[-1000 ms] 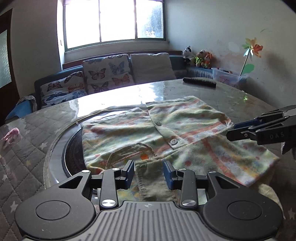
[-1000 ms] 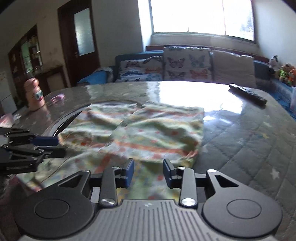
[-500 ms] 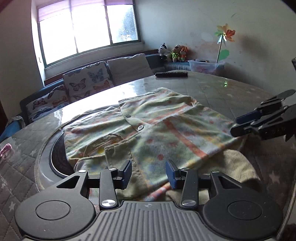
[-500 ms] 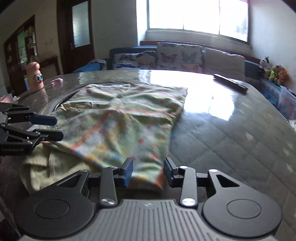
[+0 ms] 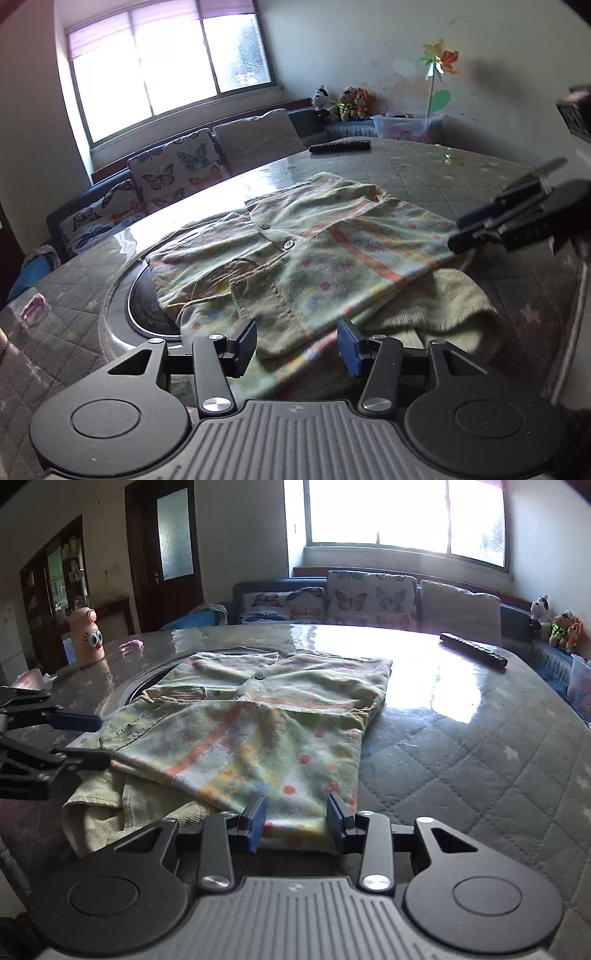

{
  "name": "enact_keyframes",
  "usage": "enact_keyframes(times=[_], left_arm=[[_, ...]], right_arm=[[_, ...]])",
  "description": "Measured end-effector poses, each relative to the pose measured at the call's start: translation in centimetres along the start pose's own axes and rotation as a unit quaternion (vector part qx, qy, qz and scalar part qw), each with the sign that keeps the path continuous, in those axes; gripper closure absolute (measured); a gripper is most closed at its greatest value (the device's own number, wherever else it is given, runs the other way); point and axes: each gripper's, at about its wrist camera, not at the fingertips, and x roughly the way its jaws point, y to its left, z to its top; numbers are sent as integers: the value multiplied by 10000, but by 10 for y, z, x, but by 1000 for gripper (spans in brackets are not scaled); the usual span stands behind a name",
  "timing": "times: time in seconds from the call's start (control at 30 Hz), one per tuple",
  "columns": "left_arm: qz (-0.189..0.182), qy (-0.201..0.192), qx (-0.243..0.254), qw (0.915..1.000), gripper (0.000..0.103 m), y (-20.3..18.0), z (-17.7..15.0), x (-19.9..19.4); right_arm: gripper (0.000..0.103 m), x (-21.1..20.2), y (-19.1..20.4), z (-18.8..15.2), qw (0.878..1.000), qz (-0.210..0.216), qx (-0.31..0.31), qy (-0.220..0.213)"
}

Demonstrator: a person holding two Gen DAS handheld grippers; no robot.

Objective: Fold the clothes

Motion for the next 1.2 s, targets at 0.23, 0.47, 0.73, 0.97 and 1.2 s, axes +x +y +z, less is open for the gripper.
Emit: enact_keyframes(times=[0.23, 0.47, 0.73, 0.97, 1.2], left_arm=[[-181, 130, 547, 9983, 49, -11, -17, -17], [-359, -19, 1002, 9943, 47, -33, -20, -8], [-440, -265, 1409, 9887, 47, -49, -14, 2], [-622, -473, 1543, 9849, 48, -55, -13, 7], [-768, -536, 1199, 9884, 83, -43, -4, 11]], right_arm=[[64, 0, 6, 7, 9998, 62, -122, -107], [59, 9, 16, 5, 9993, 76, -365, 45], [52, 22, 34, 15, 9974, 355, -631, -7], [50, 5, 26, 15, 9975, 331, -616, -57], [49, -16, 16, 5, 9971, 187, -740, 52]])
